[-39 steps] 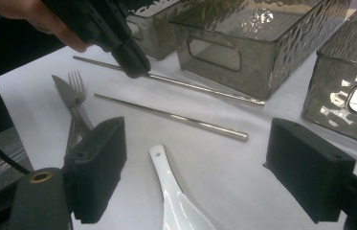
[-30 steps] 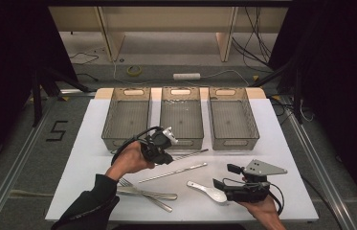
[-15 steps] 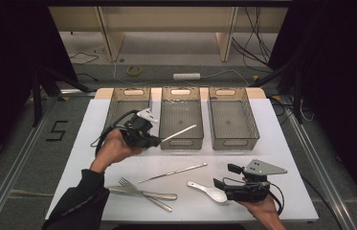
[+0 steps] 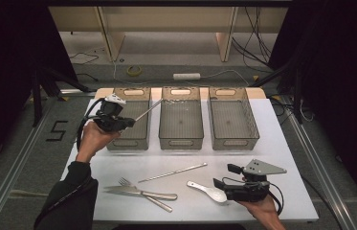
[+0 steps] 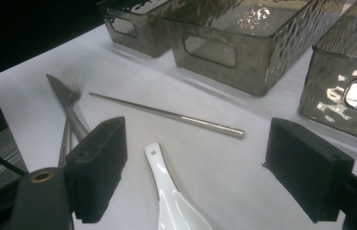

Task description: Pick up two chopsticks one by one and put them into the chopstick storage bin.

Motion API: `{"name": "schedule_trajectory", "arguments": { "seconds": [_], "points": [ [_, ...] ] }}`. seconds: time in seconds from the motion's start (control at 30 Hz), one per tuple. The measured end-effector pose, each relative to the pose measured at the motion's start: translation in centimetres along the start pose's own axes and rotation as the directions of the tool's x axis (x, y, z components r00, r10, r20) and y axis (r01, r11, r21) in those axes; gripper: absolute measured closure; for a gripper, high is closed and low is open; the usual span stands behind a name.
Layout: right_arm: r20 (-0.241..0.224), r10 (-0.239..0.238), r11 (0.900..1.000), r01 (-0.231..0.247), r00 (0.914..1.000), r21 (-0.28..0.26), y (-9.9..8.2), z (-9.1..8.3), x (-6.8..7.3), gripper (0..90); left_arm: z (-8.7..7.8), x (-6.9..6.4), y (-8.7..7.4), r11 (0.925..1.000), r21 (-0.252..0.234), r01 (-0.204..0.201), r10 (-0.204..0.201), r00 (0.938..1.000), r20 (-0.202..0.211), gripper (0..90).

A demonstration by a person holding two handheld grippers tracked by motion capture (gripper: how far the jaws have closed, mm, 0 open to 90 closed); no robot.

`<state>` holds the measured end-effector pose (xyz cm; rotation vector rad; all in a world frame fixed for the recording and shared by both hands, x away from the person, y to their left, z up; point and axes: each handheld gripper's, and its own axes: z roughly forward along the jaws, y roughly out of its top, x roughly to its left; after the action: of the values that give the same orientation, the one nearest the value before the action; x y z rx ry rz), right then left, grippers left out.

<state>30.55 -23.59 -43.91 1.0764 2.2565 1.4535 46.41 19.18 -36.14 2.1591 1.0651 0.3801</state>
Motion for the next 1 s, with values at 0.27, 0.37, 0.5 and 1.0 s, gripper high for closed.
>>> {"name": "schedule_trajectory", "arguments": {
  "seconds": [0.27,0.37,0.5,1.0],
  "points": [
    [0.000,-0.001,1.0000,0.001,1.0000,0.001,0.0,0.0,0.0,23.0,0.9,2.4,-0.8,0.9959,-0.019,0.088,-0.089,0.9944,-0.057,86.0],
    [0.000,0.000,1.0000,0.000,1.0000,-0.003,0.0,0.0,0.0,22.9,1.3,3.2,-1.1,0.9925,-0.025,0.119,-0.121,0.9897,-0.077,86.0],
    [-0.001,0.000,1.0000,0.000,1.0000,-0.004,0.0,0.0,0.0,22.9,1.4,3.7,-1.1,0.9895,-0.037,0.140,-0.143,0.9849,-0.098,86.0],
    [-0.004,0.000,1.0000,0.000,1.0000,-0.005,0.0,0.0,0.0,22.9,2.9,5.6,-0.6,0.9808,-0.034,0.192,-0.195,0.9673,-0.162,85.9]
  ]
}}
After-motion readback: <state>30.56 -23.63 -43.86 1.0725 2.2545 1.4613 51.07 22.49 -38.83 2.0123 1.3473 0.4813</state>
